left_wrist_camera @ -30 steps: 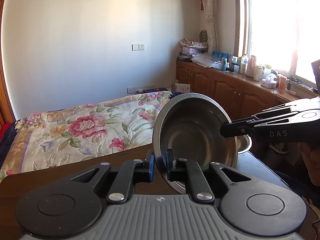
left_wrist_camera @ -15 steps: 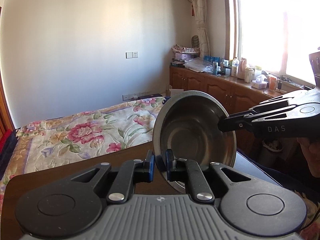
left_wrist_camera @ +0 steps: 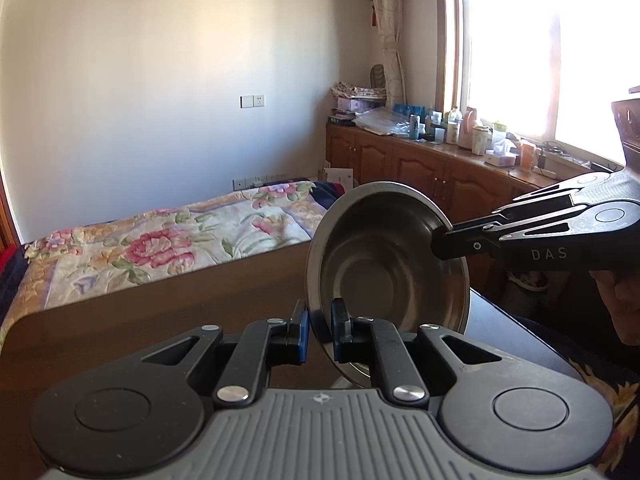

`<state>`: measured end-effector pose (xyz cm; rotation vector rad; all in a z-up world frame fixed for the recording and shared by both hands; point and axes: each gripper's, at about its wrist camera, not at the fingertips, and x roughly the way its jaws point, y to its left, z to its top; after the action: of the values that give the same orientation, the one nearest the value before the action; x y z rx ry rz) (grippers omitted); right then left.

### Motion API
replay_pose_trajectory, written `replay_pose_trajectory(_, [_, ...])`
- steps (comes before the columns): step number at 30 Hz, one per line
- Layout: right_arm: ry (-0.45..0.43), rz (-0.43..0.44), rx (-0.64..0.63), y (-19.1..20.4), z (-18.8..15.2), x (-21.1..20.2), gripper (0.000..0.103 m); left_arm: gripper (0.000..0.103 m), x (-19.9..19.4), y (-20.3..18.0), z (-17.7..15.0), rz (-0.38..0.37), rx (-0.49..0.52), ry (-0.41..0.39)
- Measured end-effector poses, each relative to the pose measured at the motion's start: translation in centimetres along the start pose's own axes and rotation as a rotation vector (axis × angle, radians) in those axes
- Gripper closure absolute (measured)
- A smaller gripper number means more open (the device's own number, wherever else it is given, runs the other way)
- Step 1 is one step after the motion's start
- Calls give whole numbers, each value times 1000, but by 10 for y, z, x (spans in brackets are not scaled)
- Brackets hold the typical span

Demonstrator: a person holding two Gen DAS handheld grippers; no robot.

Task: Organize plates and bowls

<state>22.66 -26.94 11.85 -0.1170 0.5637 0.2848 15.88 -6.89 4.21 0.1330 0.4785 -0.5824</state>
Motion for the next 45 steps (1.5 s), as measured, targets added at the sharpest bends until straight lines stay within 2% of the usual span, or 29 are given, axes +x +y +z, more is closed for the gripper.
replay_pose_trajectory(13, [31,7,-33,20,-27,-11,92,91,-14,-6,-30,-17,-34,32])
replay_pose_trajectory(24, [59,23,-18,26,-52,-12,92,91,-6,-9,-57,-39,-67,83])
replay_pose_trajectory(31, [89,34,13,25,-69,-6,91,91,-2,-12,-64,-42,-63,101])
replay_pose_trajectory(45, [111,40,12,29,-79,-8,91,90,-1,-15,-70,-39,-43,122])
